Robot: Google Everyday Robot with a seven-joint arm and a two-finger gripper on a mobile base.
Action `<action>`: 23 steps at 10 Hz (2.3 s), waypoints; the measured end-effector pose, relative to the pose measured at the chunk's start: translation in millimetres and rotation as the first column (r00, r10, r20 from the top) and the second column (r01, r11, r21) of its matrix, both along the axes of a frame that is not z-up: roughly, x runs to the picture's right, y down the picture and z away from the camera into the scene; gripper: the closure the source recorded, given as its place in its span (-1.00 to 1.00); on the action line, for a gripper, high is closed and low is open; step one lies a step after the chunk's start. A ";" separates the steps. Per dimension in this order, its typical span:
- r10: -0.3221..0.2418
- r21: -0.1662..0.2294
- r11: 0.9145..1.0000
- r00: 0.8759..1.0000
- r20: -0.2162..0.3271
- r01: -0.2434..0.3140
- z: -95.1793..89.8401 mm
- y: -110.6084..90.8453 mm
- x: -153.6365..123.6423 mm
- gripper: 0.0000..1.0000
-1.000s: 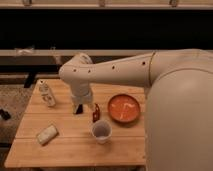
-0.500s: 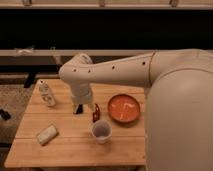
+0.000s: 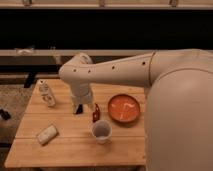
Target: Pick up the ceramic cup
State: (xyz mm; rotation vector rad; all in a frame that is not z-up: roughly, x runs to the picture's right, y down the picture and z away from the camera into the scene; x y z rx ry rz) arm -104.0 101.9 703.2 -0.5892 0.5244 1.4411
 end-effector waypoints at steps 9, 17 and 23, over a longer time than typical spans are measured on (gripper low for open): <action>0.030 0.011 0.999 0.998 0.046 -0.031 -17.2 6.8 8.6 -0.30; 0.071 -0.022 0.997 0.997 0.030 -0.071 -33.4 81.5 19.6 -0.30; 0.076 -0.009 0.997 0.997 0.018 -0.075 0.7 103.1 30.1 -0.30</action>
